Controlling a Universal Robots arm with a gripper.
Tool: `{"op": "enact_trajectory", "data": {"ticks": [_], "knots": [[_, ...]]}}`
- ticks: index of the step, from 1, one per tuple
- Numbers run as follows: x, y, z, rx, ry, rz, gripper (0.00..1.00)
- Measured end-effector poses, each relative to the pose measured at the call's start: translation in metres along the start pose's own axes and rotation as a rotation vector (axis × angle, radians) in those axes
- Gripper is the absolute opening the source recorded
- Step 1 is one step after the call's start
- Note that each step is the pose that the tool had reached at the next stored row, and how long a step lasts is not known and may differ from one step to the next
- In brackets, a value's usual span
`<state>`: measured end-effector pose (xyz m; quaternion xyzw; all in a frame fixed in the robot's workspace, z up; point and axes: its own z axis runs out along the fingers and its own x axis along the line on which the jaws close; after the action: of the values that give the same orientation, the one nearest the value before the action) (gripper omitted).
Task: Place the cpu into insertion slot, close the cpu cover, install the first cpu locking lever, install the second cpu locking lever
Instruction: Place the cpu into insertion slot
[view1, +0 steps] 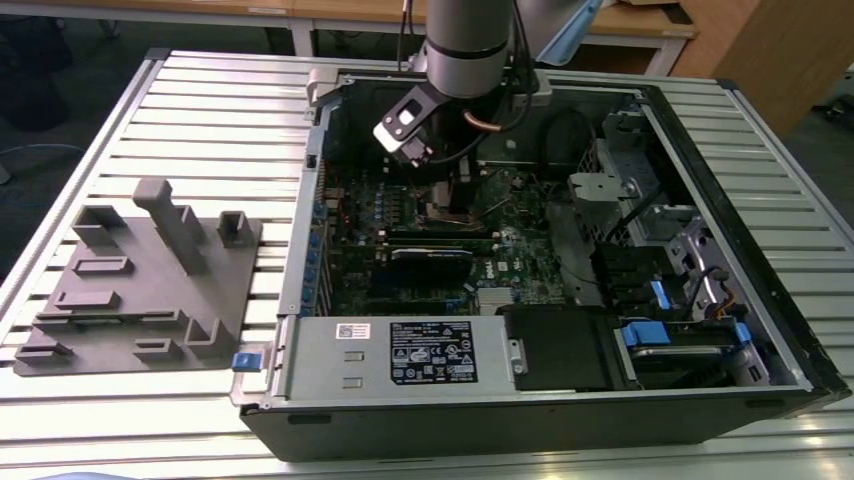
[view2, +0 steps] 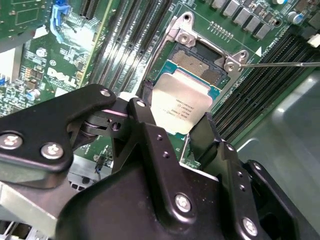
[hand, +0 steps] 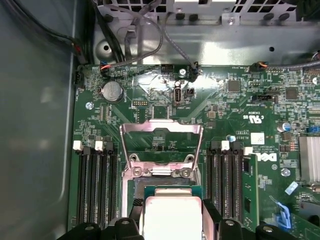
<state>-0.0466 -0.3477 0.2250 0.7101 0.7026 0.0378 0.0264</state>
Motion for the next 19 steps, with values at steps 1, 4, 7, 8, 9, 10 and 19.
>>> {"op": "enact_trajectory", "data": {"ticks": [1,4,7,8,9,10,19], "knots": [[0.0001,-0.0002,0.0005,0.0000,0.0039,0.000,0.54],[0.0001,-0.0005,0.0029,0.0001,0.0112,0.001,0.54],[0.0001,-0.0008,0.0062,0.0012,0.0166,0.001,0.54],[0.0000,-0.0009,0.0076,0.0022,0.0165,0.001,0.54],[0.0000,-0.0010,0.0092,0.0036,0.0166,0.001,0.54],[0.0000,-0.0012,0.0108,0.0050,0.0166,0.001,0.54],[-0.0001,-0.0020,0.0201,0.0127,0.0164,0.002,0.54]]}}
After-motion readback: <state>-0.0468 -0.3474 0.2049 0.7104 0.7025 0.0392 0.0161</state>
